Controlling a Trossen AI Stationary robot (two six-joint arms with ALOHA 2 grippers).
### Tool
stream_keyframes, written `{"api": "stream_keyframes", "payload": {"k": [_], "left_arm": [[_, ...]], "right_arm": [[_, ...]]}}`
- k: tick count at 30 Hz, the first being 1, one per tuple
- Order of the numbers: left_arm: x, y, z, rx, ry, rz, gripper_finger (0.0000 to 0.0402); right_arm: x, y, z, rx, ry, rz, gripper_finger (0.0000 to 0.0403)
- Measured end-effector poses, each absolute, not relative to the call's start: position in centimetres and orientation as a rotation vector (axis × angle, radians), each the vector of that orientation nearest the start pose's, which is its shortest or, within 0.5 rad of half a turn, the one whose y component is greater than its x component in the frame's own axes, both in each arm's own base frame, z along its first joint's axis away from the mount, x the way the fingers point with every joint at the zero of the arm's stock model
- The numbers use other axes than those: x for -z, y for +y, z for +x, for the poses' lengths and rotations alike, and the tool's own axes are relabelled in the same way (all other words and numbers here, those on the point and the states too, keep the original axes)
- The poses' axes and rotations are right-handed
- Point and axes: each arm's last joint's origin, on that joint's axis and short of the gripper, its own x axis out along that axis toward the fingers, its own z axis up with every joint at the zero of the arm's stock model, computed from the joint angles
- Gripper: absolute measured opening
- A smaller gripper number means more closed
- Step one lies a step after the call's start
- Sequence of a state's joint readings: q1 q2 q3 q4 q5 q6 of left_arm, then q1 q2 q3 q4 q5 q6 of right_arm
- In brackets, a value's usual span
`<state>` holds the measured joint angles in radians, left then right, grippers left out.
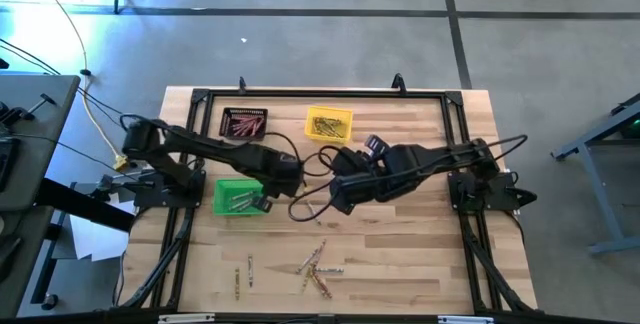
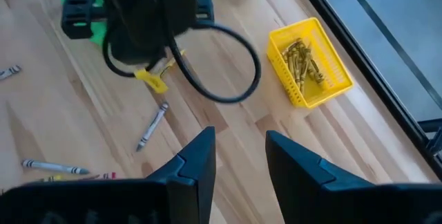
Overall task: Sort crayons
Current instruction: Put the yellow crayon into the yellow bin
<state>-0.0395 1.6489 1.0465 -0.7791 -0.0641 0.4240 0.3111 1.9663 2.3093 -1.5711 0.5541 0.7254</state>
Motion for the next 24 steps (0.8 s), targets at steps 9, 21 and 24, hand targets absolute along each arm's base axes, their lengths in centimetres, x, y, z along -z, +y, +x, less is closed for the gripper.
{"api": "stream_keyframes", "payload": {"k": [9, 21, 24], "left_arm": [[-16.7, -1.0, 31.0, 0.362, 1.411, 0.515, 0.0066], [-14.3, -0.9, 32.1, 0.409, 1.456, 0.677, 0.0066], [-13.6, -0.9, 32.5, 0.405, 1.459, 0.687, 0.0066]], "right_arm": [[-37.7, 9.7, 33.1, 0.699, 1.001, 0.196, 0.0114], [-33.8, 10.5, 29.0, 0.750, 1.005, 0.363, 0.0114], [-33.0, 10.6, 28.9, 0.731, 1.002, 0.385, 0.0114]]}}
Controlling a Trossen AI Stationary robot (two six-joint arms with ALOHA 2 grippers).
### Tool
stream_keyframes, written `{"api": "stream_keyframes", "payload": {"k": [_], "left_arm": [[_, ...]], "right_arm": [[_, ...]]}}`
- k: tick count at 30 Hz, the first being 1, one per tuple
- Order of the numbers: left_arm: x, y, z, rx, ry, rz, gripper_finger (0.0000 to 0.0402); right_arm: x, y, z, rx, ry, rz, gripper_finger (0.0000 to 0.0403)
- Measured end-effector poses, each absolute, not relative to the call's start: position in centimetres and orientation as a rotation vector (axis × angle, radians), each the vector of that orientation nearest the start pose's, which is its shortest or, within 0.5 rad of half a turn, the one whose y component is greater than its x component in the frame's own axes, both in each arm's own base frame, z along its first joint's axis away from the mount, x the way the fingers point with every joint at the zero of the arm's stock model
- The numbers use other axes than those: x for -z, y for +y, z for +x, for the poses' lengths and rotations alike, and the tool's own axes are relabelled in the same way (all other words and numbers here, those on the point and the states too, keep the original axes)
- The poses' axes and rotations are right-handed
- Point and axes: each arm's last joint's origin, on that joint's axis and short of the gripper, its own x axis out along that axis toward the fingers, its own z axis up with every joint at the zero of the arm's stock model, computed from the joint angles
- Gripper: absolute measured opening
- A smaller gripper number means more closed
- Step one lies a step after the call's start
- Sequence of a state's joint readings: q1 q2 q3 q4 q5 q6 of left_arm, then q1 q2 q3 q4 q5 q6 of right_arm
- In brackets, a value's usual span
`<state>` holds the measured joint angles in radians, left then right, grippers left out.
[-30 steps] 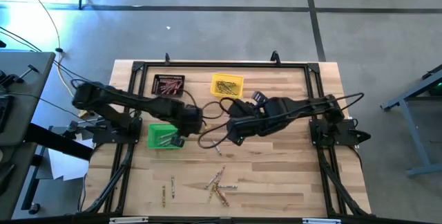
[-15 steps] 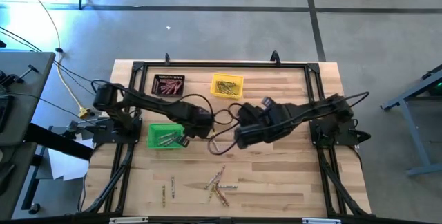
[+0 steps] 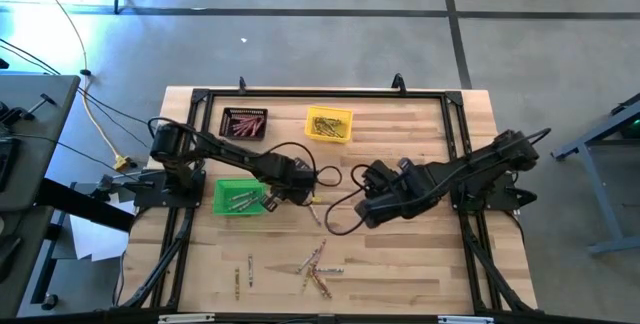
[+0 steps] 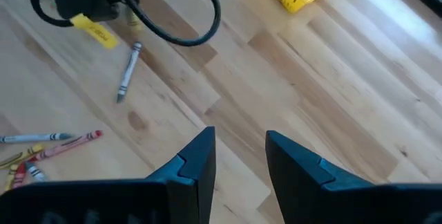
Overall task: Sort crayons
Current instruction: Put the yellow crayon into the yellow bin
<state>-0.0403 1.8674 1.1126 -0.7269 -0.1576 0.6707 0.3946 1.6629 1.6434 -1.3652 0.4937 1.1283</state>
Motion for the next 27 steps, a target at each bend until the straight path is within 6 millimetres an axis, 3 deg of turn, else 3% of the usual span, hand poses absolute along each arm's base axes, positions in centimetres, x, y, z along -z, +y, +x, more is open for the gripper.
{"api": "stream_keyframes", "payload": {"k": [11, 19, 27], "left_arm": [[-13.1, -0.9, 32.7, 0.356, 1.465, 0.570, 0.0063], [-12.8, -0.1, 32.5, 0.183, 1.512, 0.352, 0.0007], [-15.2, 0.4, 32.4, 0.090, 1.468, 0.260, 0.0002]], "right_arm": [[-32.6, 10.4, 28.7, 0.738, 1.028, 0.364, 0.0114], [-32.6, 10.4, 28.6, 0.749, 1.022, 0.357, 0.0114], [-33.2, 10.1, 28.2, 0.759, 1.001, 0.385, 0.0114]]}}
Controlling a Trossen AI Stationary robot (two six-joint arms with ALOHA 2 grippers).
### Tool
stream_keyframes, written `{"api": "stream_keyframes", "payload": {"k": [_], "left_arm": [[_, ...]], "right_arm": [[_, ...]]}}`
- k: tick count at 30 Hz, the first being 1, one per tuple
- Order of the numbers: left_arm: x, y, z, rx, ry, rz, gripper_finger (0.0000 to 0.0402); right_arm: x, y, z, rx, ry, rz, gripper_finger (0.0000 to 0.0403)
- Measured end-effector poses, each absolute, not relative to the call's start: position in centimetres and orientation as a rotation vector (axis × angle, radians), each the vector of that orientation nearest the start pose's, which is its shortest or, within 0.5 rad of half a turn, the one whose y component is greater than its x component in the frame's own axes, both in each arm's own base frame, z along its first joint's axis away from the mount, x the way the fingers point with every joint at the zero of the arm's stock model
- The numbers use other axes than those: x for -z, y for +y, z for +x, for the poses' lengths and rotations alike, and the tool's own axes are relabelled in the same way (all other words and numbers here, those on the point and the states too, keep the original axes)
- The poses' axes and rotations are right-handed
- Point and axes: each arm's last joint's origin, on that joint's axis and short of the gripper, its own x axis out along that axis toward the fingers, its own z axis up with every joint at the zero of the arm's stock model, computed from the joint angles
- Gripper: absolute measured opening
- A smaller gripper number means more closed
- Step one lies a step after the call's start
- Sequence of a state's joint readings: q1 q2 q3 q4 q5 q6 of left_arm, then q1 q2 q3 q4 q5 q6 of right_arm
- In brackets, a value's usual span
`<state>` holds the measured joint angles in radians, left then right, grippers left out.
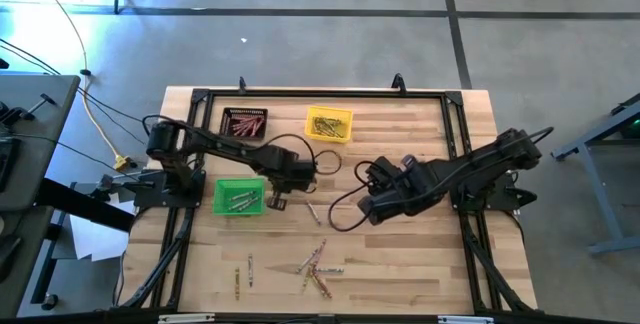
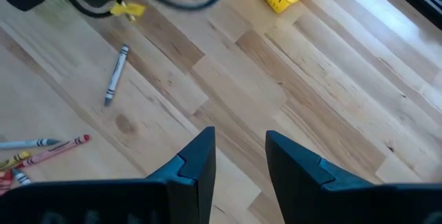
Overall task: Sort crayons
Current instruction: Put the yellow crayon into the yellow bin
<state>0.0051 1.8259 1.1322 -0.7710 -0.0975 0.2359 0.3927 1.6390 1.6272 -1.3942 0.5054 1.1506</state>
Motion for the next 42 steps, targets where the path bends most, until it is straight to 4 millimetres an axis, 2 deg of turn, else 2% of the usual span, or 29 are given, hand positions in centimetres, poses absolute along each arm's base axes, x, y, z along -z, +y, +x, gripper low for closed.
{"api": "stream_keyframes", "payload": {"k": [5, 9, 14, 18, 22, 28, 35, 42], "left_arm": [[-18.7, 1.8, 33.8, 0.040, 1.340, 0.219, 0.0003], [-21.9, 3.5, 35.7, -0.024, 1.203, 0.190, 0.0003], [-24.9, 6.8, 38.0, -0.143, 0.922, 0.161, 0.0003], [-26.2, 10.3, 38.7, -0.264, 0.727, 0.108, 0.0003], [-25.6, 14.1, 38.7, -0.332, 0.638, -0.033, 0.0003], [-22.2, 18.3, 38.5, -0.376, 0.657, -0.290, 0.0003], [-19.3, 19.1, 38.8, -0.408, 0.725, -0.354, 0.0003], [-18.7, 19.2, 38.9, -0.433, 0.723, -0.413, 0.0017]], "right_arm": [[-33.4, 10.0, 27.7, 0.784, 1.003, 0.381, 0.0114], [-33.4, 9.9, 27.6, 0.796, 1.014, 0.364, 0.0114], [-33.6, 9.6, 27.0, 0.823, 1.014, 0.331, 0.0114], [-33.9, 9.3, 26.5, 0.853, 1.021, 0.322, 0.0114], [-34.2, 9.0, 25.9, 0.880, 1.016, 0.303, 0.0114], [-34.5, 8.8, 25.6, 0.873, 0.998, 0.272, 0.0114], [-34.9, 8.7, 25.3, 0.866, 0.981, 0.254, 0.0114], [-34.9, 8.7, 25.3, 0.866, 0.981, 0.256, 0.0114]]}}
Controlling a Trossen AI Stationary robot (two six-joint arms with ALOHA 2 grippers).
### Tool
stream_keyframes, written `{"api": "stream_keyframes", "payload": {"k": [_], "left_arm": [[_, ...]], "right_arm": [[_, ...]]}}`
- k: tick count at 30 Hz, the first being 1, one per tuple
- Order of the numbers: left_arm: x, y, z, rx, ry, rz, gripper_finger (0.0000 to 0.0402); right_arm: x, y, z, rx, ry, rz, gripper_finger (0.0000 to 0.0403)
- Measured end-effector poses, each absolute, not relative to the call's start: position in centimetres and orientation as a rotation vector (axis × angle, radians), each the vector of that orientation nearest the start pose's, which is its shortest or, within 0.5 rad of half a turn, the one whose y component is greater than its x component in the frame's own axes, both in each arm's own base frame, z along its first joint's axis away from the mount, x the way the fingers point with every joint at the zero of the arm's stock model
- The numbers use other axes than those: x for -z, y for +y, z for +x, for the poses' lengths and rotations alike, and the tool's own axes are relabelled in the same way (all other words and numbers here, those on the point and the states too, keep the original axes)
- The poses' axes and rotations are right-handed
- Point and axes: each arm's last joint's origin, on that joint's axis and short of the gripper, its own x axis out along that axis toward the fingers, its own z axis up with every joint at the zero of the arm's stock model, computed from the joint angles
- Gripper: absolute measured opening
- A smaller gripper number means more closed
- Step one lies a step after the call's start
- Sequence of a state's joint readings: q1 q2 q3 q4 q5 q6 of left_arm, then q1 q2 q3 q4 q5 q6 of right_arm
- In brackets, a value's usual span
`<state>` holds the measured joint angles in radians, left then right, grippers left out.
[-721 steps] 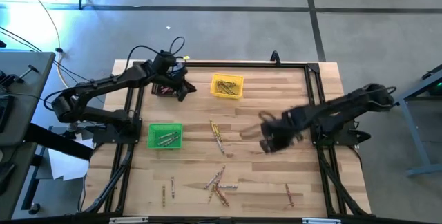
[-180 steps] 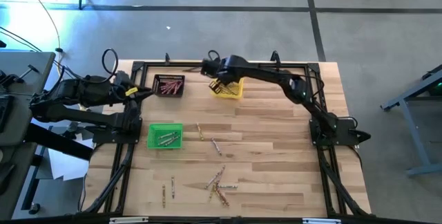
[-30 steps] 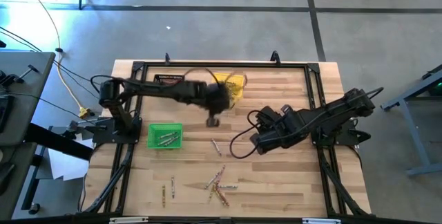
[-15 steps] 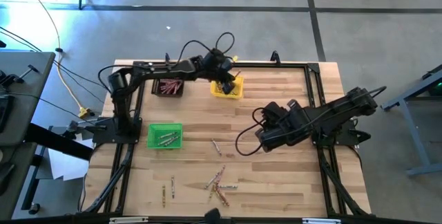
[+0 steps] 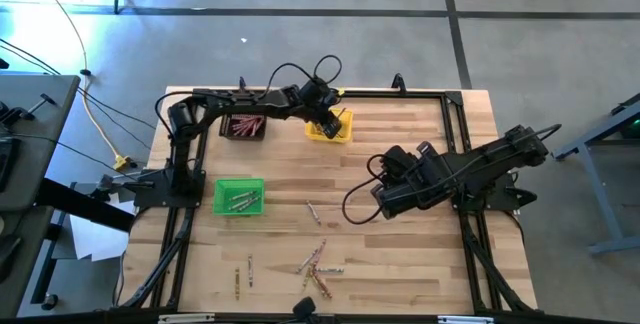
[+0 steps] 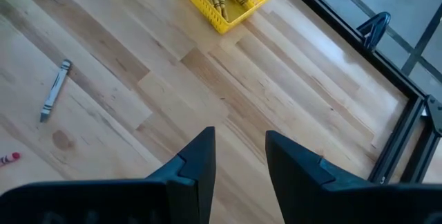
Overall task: Sort crayons
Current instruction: Put the yellow crayon into the yellow bin, then put the blue crayon into the green bin
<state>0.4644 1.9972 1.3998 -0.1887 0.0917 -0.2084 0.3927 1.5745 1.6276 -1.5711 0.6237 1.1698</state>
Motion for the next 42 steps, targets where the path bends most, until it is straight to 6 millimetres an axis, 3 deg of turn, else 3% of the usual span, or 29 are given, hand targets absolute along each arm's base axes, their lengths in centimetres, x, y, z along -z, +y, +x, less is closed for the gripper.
{"api": "stream_keyframes", "payload": {"k": [11, 15, 18, 21, 27, 31, 36, 42], "left_arm": [[-18.6, 18.8, 38.8, -0.324, 0.758, -0.409, 0.0080], [-19.3, 18.1, 38.6, -0.119, 0.749, -0.563, 0.0098], [-20.8, 15.9, 38.3, 0.179, 0.759, -0.672, 0.0097], [-23.1, 11.7, 37.4, 0.388, 0.826, -0.637, 0.0087], [-26.3, 3.7, 32.7, 0.426, 1.173, -0.371, 0.0072], [-27.6, -0.1, 28.8, 0.404, 1.283, -0.317, 0.0072], [-27.6, -1.8, 23.5, 0.206, 1.316, -0.371, 0.0072], [-27.1, -3.5, 18.8, 0.061, 1.204, -0.462, 0.0072]], "right_arm": [[-34.9, 8.7, 25.4, 0.868, 0.984, 0.296, 0.0114], [-34.9, 8.8, 25.4, 0.864, 0.980, 0.304, 0.0114], [-34.9, 8.8, 25.5, 0.862, 0.977, 0.308, 0.0114], [-34.9, 8.6, 25.8, 0.862, 0.963, 0.333, 0.0114], [-35.1, 7.6, 27.5, 0.853, 0.863, 0.456, 0.0114], [-34.4, 6.9, 29.2, 0.836, 0.846, 0.485, 0.0114], [-31.7, 6.4, 32.4, 0.847, 0.887, 0.518, 0.0114], [-28.1, 6.5, 37.5, 0.689, 0.873, 0.571, 0.0114]]}}
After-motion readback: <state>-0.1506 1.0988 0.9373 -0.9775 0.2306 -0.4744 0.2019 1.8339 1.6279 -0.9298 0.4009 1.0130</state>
